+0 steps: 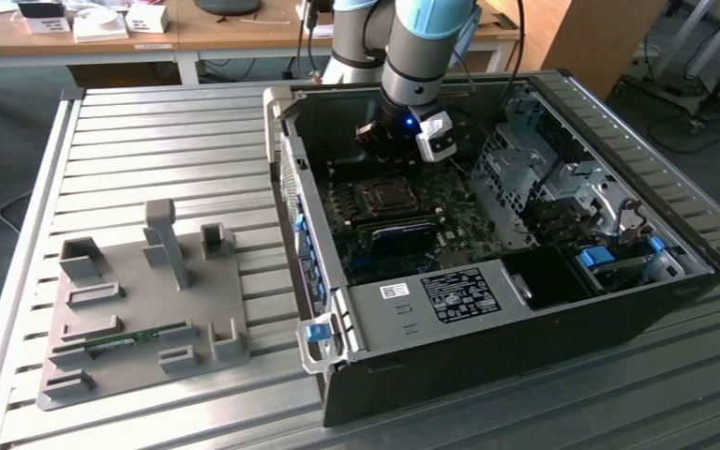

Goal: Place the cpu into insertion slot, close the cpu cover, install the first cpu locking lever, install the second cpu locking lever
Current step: 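Install the first cpu locking lever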

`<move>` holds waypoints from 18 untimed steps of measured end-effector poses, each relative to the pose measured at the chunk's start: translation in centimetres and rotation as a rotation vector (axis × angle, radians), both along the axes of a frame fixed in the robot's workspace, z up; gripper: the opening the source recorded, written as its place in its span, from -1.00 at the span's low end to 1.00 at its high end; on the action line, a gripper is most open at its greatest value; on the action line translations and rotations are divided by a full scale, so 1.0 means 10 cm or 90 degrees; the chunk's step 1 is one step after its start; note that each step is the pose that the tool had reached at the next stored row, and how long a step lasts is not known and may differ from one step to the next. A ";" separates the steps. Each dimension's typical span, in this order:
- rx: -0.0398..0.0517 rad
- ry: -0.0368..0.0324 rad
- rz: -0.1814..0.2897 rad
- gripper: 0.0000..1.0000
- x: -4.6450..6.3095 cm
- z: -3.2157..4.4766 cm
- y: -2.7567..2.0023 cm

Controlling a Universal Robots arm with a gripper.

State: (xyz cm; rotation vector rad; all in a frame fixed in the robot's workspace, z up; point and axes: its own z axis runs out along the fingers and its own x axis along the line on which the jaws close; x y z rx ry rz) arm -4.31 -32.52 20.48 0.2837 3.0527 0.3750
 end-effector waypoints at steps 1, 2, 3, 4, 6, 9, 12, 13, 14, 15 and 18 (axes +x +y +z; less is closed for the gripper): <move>-0.0002 -0.0016 0.000 -0.79 0.00 -0.002 0.000; -0.0008 -0.0037 0.000 -0.79 0.00 -0.004 -0.001; -0.0017 -0.0061 0.000 -0.79 0.00 -0.007 0.000; -0.0035 -0.0092 0.000 -0.79 -0.01 -0.011 0.000; -0.0069 -0.0158 0.000 -0.79 -0.01 -0.019 0.000; -0.0106 -0.0240 -0.001 -0.79 -0.02 -0.028 -0.001; -0.0106 -0.0248 -0.001 -0.79 -0.02 -0.029 0.000; -0.0105 -0.0249 -0.001 -0.79 -0.02 -0.029 0.000; -0.0105 -0.0249 -0.001 -0.79 -0.02 -0.029 0.000; -0.0105 -0.0249 -0.001 -0.79 -0.02 -0.029 0.000; -0.0068 -0.0249 -0.003 -0.79 -0.02 -0.026 0.000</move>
